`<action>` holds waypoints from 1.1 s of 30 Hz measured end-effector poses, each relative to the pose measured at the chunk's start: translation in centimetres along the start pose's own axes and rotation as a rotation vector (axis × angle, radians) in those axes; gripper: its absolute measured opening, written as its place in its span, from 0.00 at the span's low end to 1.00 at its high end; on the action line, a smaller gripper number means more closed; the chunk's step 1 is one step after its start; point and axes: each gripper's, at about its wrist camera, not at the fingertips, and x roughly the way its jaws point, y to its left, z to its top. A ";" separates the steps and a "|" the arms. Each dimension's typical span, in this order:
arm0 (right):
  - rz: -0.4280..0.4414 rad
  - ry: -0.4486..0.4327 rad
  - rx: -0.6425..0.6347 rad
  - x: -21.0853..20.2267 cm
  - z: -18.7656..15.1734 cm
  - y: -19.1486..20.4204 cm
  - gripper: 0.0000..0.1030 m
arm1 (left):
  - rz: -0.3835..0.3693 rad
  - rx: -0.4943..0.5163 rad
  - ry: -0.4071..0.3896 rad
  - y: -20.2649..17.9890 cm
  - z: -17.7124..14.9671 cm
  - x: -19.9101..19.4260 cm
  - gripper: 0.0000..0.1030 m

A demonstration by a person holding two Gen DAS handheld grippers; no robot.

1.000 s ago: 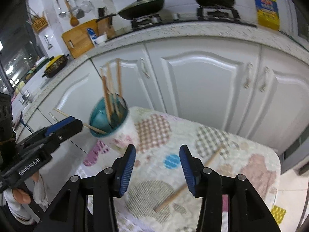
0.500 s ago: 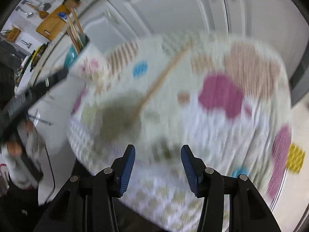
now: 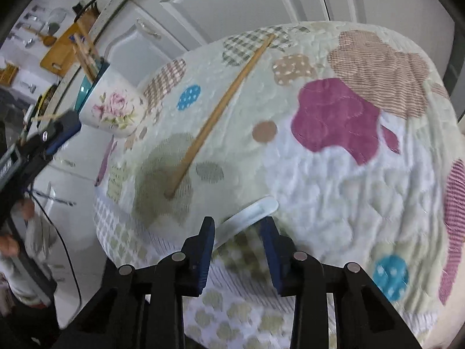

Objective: Organize utensils
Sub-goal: 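Close the left gripper on the last chopstick while the right grasps the white spoon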

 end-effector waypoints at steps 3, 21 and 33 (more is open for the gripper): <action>-0.006 -0.013 0.001 0.3 1.1 0.4 0.32 | 0.001 0.005 0.006 -0.1 -0.1 0.3 0.35; 0.025 -0.051 0.024 -2.2 2.5 -1.9 0.11 | -0.034 0.064 0.111 -3.9 1.6 6.6 0.35; -0.018 -0.048 -0.087 -0.1 2.2 -0.6 0.11 | -0.023 0.123 0.163 -6.5 3.0 10.4 0.35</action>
